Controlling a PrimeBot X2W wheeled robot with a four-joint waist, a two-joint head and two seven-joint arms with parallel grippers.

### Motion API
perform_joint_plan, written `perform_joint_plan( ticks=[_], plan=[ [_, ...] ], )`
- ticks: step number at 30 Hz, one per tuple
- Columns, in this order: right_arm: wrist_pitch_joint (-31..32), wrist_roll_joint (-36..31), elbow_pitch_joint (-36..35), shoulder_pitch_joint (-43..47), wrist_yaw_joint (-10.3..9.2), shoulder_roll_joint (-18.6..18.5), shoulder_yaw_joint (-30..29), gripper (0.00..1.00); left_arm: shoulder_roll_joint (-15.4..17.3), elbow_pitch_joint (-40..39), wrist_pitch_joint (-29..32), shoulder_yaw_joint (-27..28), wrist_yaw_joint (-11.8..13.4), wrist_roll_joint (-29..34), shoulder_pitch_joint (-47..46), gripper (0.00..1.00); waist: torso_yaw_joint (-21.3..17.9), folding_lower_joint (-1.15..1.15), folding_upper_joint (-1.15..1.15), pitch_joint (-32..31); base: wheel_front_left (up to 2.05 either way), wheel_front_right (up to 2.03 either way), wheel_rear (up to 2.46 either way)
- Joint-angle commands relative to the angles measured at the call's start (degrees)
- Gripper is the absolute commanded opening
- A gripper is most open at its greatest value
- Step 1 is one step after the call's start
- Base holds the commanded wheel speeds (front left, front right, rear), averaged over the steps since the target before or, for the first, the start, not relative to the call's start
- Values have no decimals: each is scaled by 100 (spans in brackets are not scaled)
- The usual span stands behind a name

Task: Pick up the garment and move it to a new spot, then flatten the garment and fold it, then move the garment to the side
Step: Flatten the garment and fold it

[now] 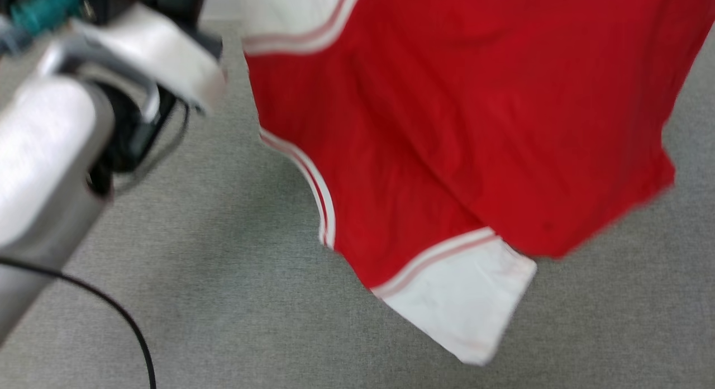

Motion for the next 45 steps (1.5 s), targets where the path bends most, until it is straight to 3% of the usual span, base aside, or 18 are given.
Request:
perform_joint_plan(
  ticks=[1, 9, 19, 25, 32, 39, 45],
  plan=[
    [-40, -55, 67, -126, -4, 77, -23, 0, -45, 52, 4, 20, -38, 41, -149, 0, -69, 0, 0, 125, 0, 0, 0],
    [-289, -722, 701, -1348, -4, 530, -148, 0, -562, 1254, 141, 77, -579, 365, -2048, 0, -160, 0, 0, 725, 0, 0, 0],
    [-646, -1369, 1606, -3254, -4, 1019, -15, 0, -1178, 2701, -65, 335, -968, 639, -4410, 0, -157, 0, 0, 1390, 0, 0, 0],
    [-1009, -1565, 2182, -4221, -4, 1263, 232, 0, -1384, 3373, -241, 297, -1214, 851, -5436, 0, -127, 0, 0, 1659, 0, 0, 0],
    [-1296, -1347, 2686, -4465, -4, 1297, 838, 0, -1565, 4041, -475, 182, -1396, 802, -5616, 0, -63, 0, 0, 1852, 0, 0, 0],
    [-1683, -895, 2828, -3782, -4, 1234, 1612, 0, -1721, 4614, -708, -154, -1542, 740, -5042, 0, -98, 0, 0, 1885, 0, 0, 0],
    [-2078, -398, 2921, -3022, -4, 1389, 2105, 0, -1738, 4768, -957, -451, -1605, 603, -4146, 0, -183, 0, 0, 1681, 0, 0, 0]
  ],
)
